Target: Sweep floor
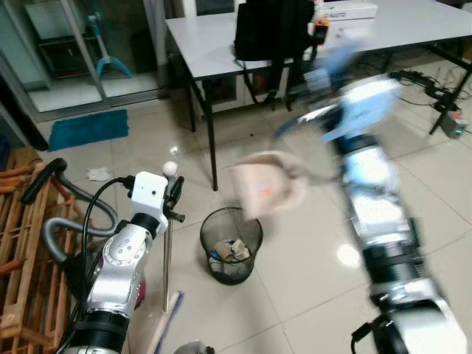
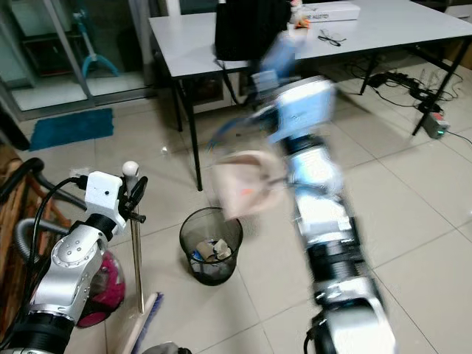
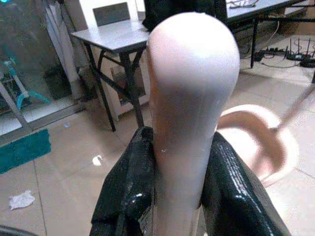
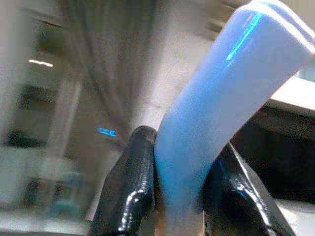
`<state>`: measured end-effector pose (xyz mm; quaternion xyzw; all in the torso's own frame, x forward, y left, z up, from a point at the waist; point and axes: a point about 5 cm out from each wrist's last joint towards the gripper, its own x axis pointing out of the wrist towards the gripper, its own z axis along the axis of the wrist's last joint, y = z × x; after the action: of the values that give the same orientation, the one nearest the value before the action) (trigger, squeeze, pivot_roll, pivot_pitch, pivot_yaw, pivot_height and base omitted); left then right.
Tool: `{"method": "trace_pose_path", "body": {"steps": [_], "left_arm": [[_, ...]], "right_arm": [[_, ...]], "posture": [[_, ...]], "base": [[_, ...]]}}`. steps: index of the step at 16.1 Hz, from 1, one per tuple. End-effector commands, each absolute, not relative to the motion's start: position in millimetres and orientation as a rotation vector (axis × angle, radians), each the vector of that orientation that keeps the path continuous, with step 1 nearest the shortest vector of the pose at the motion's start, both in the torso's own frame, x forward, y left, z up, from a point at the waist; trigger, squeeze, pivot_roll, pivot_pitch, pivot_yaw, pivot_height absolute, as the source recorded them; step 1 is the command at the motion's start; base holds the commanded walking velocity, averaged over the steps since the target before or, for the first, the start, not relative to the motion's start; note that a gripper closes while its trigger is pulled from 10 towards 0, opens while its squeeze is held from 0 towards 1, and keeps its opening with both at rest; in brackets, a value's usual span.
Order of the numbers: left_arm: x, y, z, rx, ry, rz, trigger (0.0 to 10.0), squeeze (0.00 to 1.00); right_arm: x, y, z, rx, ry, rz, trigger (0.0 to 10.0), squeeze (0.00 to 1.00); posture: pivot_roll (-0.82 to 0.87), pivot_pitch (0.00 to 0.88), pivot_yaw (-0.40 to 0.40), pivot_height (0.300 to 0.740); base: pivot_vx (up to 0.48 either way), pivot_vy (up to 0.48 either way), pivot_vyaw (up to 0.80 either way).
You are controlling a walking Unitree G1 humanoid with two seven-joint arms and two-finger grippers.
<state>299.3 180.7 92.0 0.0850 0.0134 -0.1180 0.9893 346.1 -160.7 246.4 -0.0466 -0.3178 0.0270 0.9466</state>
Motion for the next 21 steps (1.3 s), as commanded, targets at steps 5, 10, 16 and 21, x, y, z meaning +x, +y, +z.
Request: {"method": "trace_pose_path", "body": {"steps": [5,10,16,21], "left_arm": [[301.5,180.4,92.5,0.137,0.023,-0.251,10.0,0.0],[303.2,180.4,94.5,0.143,-0.004,-0.211,10.0,0.0],[301.7,179.1,93.3,0.145,-0.012,-0.195,10.0,0.0],[304.4,180.7,96.1,0.129,-0.028,-0.149,10.0,0.0]], "right_arm": [[349.7,-237.0,239.1,-0.224,-0.426,-0.328,10.0,0.0],[326.6,-224.5,170.6,-0.234,-0.216,-0.296,10.0,0.0],[319.6,-204.8,149.0,-0.241,-0.162,-0.214,10.0,0.0],[316.7,-192.6,137.5,-0.174,-0.137,-0.139,10.0,0.0]], "posture": [[-0.07,0.0,0.061,0.74],[-0.08,0.0,0.052,0.74],[-0.08,0.0,0.036,0.74],[-0.07,0.0,0.029,0.74]], "base": [[0.0,0.0,0.0],[0.0,-0.188,0.0],[0.0,-0.48,0.0],[0.0,-0.48,0.0]]}}
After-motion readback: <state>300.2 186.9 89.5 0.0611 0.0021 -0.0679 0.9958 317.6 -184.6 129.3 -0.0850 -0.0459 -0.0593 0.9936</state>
